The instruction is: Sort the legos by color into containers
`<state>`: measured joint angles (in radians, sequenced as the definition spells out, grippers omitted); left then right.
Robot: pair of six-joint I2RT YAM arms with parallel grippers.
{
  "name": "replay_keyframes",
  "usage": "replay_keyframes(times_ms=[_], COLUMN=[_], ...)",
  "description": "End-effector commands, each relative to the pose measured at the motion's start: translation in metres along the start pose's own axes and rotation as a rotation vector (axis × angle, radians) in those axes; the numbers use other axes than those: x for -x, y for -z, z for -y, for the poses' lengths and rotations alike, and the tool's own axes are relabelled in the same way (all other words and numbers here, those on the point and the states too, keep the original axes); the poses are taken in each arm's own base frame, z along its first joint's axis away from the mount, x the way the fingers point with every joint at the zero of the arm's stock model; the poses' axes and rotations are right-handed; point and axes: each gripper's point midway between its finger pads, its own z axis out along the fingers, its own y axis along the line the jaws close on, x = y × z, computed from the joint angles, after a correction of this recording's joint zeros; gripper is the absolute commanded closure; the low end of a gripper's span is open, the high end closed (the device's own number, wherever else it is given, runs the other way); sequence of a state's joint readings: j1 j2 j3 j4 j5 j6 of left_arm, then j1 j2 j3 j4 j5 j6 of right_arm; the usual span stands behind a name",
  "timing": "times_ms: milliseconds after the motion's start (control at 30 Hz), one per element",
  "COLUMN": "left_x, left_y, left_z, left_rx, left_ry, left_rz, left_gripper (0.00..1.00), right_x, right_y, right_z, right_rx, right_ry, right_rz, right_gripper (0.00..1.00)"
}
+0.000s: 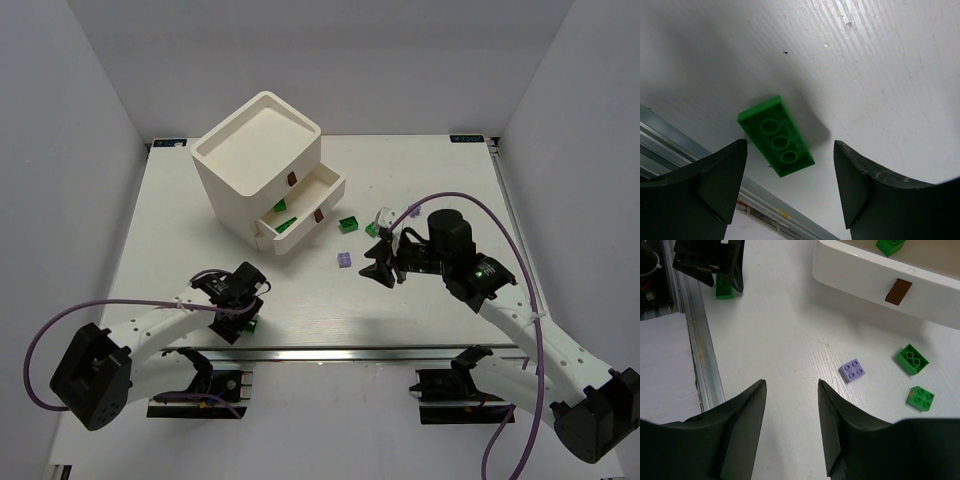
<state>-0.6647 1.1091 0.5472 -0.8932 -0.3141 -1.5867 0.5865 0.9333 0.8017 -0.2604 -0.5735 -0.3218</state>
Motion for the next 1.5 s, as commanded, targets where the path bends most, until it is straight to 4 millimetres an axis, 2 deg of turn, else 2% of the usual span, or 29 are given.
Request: replay_keyframes(times_ms=[0,167,367,500,667,867,1000,1067,1167,1233,1267,1300,1333,1367,1400,1433,1467], left_x=[0.006,0.005,0.001,0.000,0.005,0.018,0.019,0.020,0.024,0.025,0.028,0.029,0.026,0.032,0.032,0.033,0.037], left_y=[-0.003,-0.004,-0.006,-0.006,0.004,0.043,0.076,0.092,0.136,0.148,0.166,0.170,0.166,0.183,0.187,0.181,0.183], left_z=[0.006,0.010,0.006,0.000,0.005,0.036,0.065,0.078,0.111,0.120,0.134,0.140,0.150,0.164,0.172,0.184,0.190], left_rx=[-0.014,-0.011,0.026,0.041,0.002,-0.137,-0.349,-0.455,-0.685,-0.729,-0.780,-0.784,-0.763,-0.791,-0.794,-0.764,-0.749], left_ry=[0.026,0.025,0.004,-0.013,-0.037,-0.248,-0.485,-0.539,-0.628,-0.719,-0.749,-0.810,-0.853,-0.875,-0.927,-0.954,-0.974], left_rz=[0.031,0.030,0.014,0.009,0.016,0.043,0.061,0.076,0.132,0.149,0.172,0.184,0.173,0.200,0.221,0.226,0.242], left_gripper=[0.21,0.28,0.35,0.44,0.67,1.00,1.00,1.00,1.00,1.00,1.00,1.00,1.00,1.00,1.00,1.00,1.00], right_x=[0.008,0.007,0.010,0.010,0.010,0.008,0.006,0.005,0.005,0.002,0.003,0.001,0.001,0.001,-0.001,-0.002,-0.003], right_y=[0.002,0.004,0.006,0.008,0.009,0.010,0.009,0.009,0.010,0.010,0.009,0.009,0.009,0.009,0.009,0.010,0.010], right_z=[0.001,0.002,0.004,0.004,0.006,0.008,0.010,0.012,0.016,0.018,0.018,0.021,0.022,0.023,0.027,0.028,0.030], right_rx=[0.004,-0.002,-0.006,-0.004,-0.007,-0.012,-0.017,-0.022,-0.040,-0.046,-0.045,-0.056,-0.058,-0.066,-0.079,-0.088,-0.094], right_ry=[0.022,0.017,0.021,0.016,0.012,-0.003,-0.005,-0.007,-0.008,-0.013,-0.013,-0.015,-0.017,-0.018,-0.019,-0.020,-0.020], right_rz=[0.039,0.040,0.052,0.053,0.056,0.055,0.052,0.050,0.048,0.042,0.043,0.039,0.037,0.036,0.029,0.026,0.026], right_gripper=[0.49,0.50,0.50,0.50,0.51,0.51,0.51,0.51,0.51,0.51,0.51,0.51,0.51,0.51,0.51,0.51,0.51])
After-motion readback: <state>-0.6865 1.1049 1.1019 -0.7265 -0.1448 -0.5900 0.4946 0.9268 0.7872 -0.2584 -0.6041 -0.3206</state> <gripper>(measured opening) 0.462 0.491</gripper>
